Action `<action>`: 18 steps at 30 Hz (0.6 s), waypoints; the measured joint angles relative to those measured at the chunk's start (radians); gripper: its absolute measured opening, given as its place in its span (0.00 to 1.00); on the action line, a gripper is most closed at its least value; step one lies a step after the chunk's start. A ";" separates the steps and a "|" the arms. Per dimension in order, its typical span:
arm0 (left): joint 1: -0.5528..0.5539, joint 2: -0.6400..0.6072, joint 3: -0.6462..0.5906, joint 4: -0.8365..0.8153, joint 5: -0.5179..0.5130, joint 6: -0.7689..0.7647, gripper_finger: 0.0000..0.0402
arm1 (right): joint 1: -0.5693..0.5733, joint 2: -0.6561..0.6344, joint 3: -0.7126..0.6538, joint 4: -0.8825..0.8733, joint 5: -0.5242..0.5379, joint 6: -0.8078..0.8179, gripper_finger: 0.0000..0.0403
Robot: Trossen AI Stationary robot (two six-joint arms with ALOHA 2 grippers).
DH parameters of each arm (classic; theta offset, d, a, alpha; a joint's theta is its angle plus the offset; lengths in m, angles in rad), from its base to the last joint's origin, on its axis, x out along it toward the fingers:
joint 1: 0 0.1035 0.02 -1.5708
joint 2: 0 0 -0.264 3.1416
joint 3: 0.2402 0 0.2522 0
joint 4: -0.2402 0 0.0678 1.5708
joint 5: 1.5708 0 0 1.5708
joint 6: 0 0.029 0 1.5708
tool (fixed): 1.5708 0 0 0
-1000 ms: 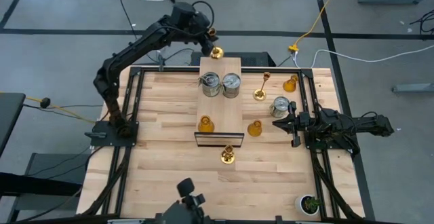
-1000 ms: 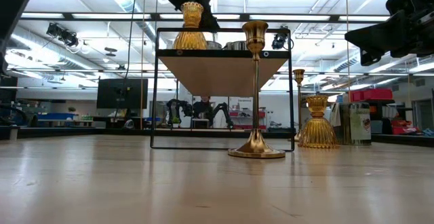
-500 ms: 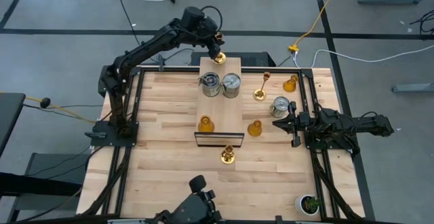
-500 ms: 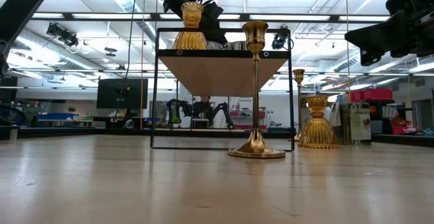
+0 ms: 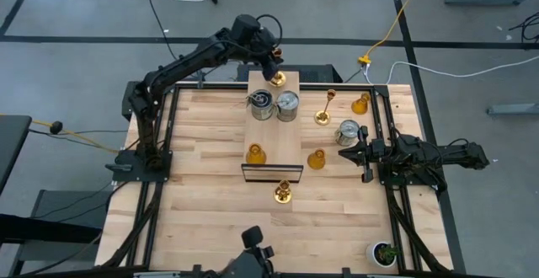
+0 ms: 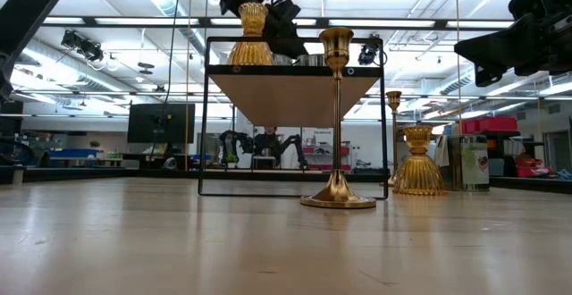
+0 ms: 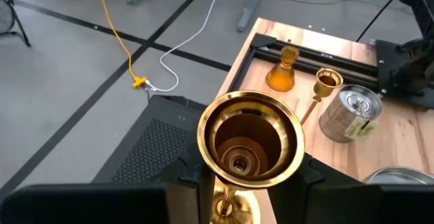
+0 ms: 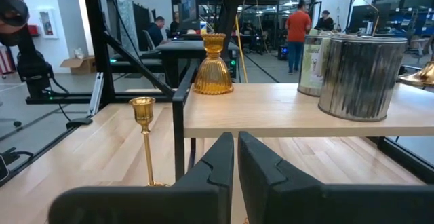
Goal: Pick & Place candle stick holders
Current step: Put the bottom gold scented candle can on the shelf
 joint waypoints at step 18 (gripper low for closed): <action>0.013 0.003 -0.011 0.001 -0.024 0.001 0.27 | 0.000 0.000 0.000 0.000 -0.003 0.000 0.07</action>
